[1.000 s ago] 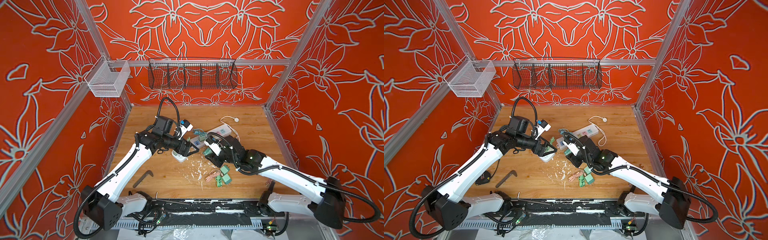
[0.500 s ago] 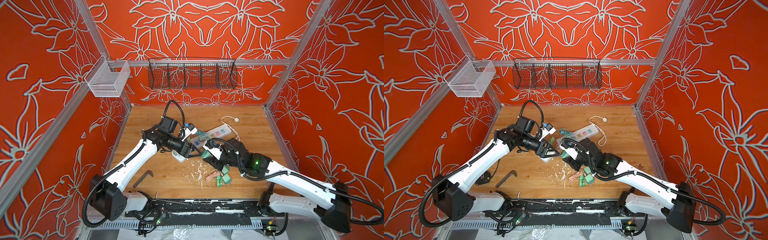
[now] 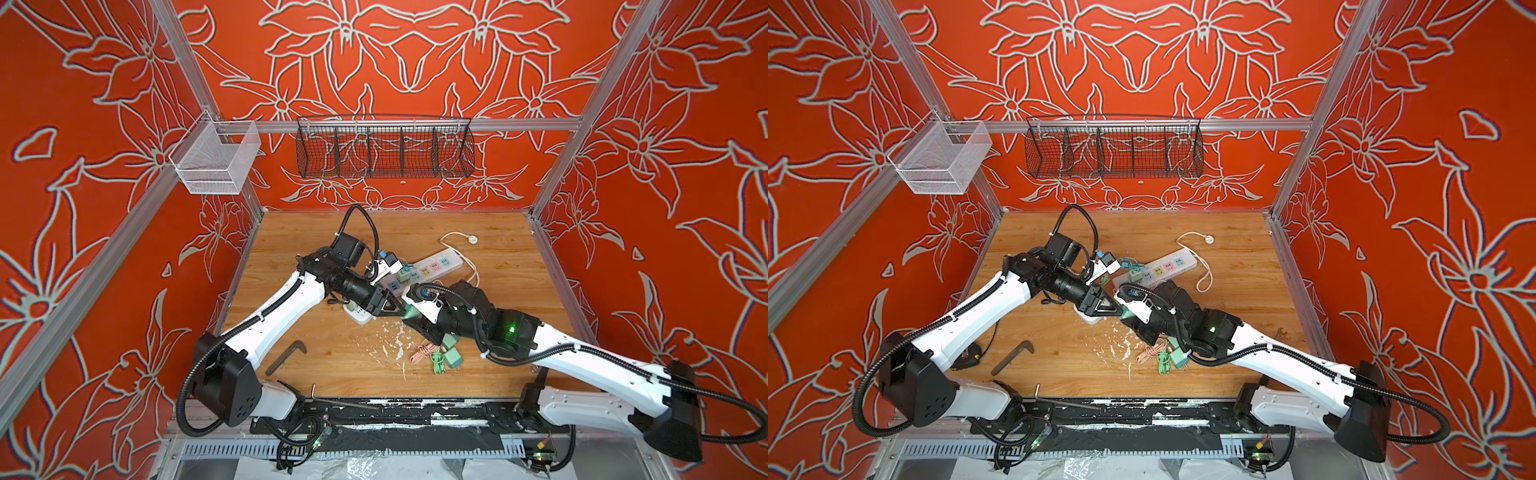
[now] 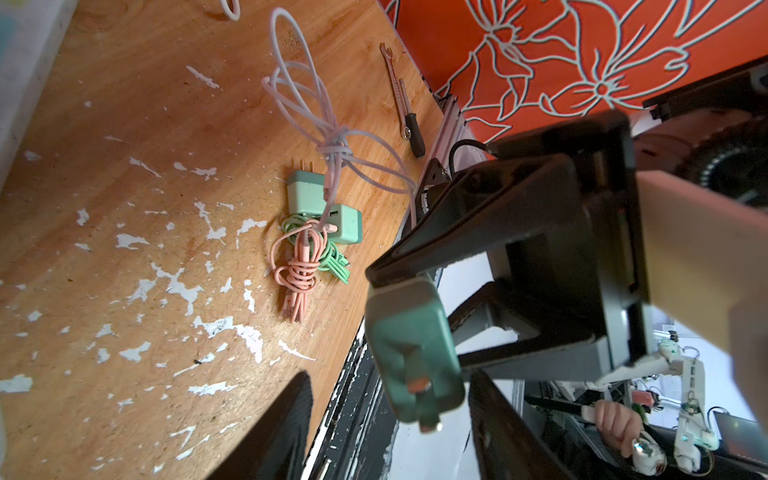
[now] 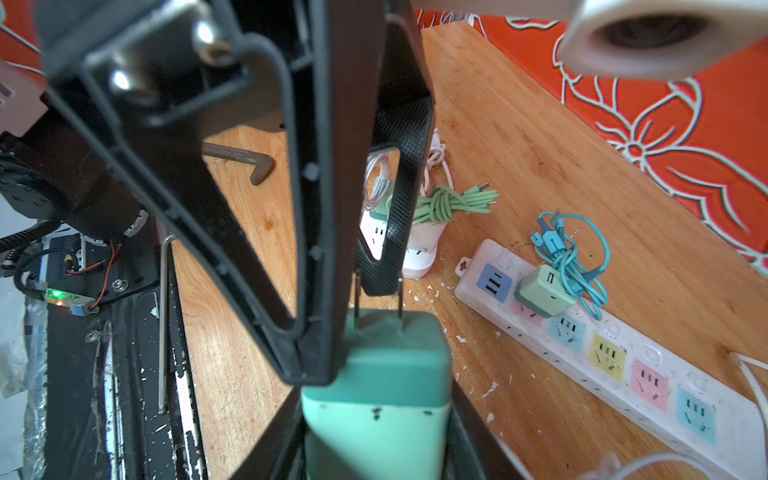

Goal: Insert the plug
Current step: 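Close the left gripper on the charger and open the right gripper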

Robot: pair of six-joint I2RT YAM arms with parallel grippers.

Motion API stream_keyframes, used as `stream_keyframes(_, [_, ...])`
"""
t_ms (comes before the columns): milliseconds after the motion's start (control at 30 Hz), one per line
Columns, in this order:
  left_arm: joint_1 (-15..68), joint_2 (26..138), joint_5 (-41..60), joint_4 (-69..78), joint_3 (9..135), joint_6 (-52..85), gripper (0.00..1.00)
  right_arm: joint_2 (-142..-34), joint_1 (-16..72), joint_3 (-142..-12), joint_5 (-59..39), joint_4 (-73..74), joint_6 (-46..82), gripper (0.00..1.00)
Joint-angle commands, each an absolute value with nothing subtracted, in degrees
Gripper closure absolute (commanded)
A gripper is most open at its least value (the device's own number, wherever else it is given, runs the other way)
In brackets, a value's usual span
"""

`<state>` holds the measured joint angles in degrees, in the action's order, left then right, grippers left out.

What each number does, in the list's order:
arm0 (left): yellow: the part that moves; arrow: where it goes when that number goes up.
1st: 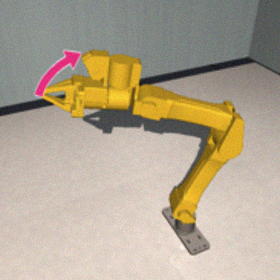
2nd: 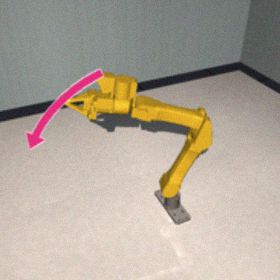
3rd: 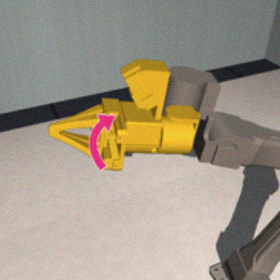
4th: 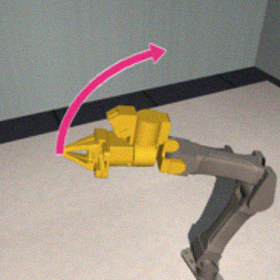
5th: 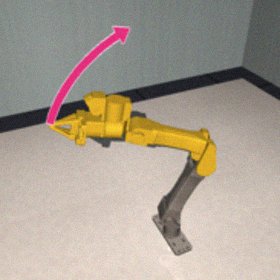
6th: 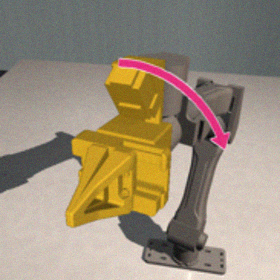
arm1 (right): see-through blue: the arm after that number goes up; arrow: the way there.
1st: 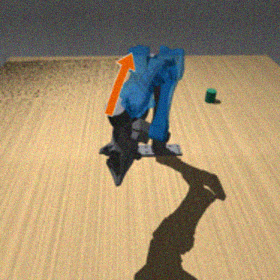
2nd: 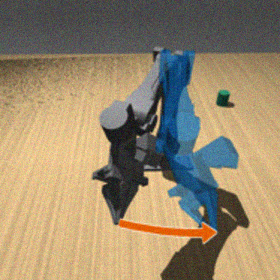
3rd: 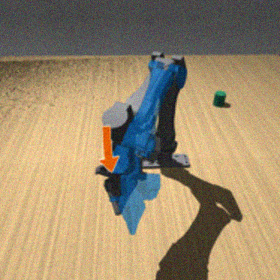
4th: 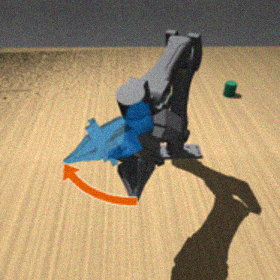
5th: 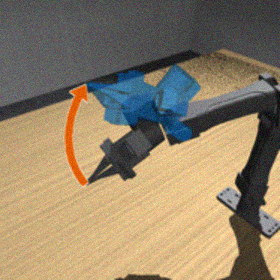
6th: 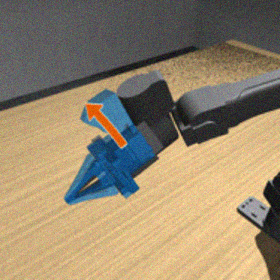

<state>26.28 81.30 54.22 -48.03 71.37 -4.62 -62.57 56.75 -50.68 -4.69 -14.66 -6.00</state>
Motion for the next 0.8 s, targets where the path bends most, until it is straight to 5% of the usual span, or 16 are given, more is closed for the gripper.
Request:
stream_keyframes(0, [26.9,82.5,55.3,-50.5,72.7,-6.0,0.43,-62.9,57.5,-52.8,-2.5,-12.4,-7.9,0.66])
stream_keyframes(767, [27.5,85.7,55.9,-49.7,73.8,-4.0,0.76,-63.9,59.9,-53.4,1.4,-9.9,-9.0,0.67])
